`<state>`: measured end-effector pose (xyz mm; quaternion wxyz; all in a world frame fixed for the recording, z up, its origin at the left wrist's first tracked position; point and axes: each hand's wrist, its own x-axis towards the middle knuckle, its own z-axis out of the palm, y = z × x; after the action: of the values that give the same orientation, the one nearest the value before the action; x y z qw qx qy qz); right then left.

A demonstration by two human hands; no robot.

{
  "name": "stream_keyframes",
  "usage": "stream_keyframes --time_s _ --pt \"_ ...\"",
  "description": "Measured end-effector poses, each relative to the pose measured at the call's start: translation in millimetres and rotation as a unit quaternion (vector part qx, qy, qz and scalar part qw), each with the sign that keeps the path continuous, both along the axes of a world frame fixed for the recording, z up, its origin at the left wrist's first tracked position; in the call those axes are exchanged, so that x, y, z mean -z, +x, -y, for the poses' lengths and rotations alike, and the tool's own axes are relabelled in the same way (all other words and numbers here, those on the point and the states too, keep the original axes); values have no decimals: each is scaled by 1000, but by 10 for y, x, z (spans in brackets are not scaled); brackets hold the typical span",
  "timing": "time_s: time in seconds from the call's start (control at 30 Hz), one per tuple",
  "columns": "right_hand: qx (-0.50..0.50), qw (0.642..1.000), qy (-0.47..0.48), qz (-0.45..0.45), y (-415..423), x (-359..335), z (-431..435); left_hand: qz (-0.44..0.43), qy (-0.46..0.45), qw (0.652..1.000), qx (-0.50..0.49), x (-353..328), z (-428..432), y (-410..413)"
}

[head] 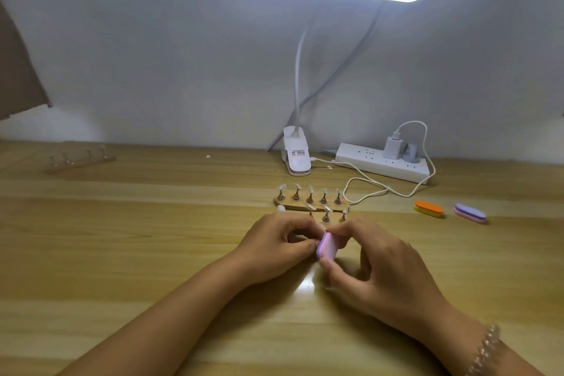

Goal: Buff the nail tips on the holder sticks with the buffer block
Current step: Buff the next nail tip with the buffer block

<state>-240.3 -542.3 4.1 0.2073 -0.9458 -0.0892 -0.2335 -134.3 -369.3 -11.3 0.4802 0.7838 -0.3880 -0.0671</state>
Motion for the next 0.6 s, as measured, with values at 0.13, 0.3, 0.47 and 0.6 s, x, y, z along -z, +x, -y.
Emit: stream_keyframes --time_s 0.13,0.3,0.47,0.6 --pt "51 997 64 8 85 -3 93 -34 -24 999 -12 -7 13 -19" --pt "25 999 40 4 45 20 61 -6 -2 1000 -19 -5 3 -19" --pt "42 998 44 4 60 5 62 3 13 1000 -15 -18 9 -12" --pt "19 1000 -7 4 25 12 17 15 27 999 -11 -12 9 -15"
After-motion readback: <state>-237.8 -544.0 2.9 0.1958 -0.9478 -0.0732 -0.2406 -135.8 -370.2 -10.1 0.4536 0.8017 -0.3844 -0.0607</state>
